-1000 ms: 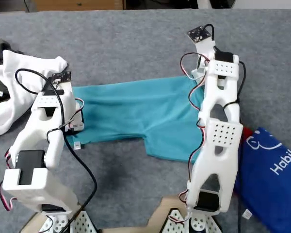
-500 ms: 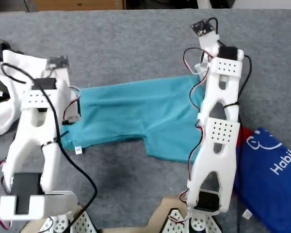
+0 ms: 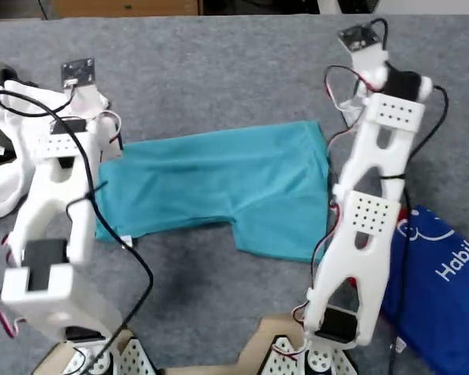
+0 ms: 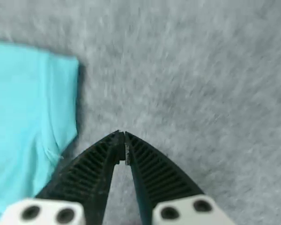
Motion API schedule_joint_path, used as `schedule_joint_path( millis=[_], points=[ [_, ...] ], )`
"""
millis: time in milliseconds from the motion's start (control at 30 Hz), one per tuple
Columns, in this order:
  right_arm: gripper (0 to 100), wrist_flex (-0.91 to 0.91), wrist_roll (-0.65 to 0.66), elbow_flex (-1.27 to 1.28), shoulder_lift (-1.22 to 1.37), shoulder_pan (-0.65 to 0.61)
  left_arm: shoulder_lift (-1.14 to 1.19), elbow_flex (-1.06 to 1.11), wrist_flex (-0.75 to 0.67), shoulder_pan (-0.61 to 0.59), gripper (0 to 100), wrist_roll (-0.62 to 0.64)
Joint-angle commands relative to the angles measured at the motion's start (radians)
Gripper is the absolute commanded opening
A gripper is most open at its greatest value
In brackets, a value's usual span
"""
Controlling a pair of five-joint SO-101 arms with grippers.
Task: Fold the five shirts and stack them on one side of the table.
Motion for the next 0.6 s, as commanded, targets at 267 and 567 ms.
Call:
schedule_joint_path(
  millis=[267,567],
  points=[
    [0.5,0.017,0.227,0.665,-0.504,0.010,0.031,-0.034,-0.071,-0.152,2,0.091],
    [0.5,-0.129,0.548,1.555,-1.181,-0.065,-0.242,0.356,-0.430,-0.204,2,0.110]
  ],
)
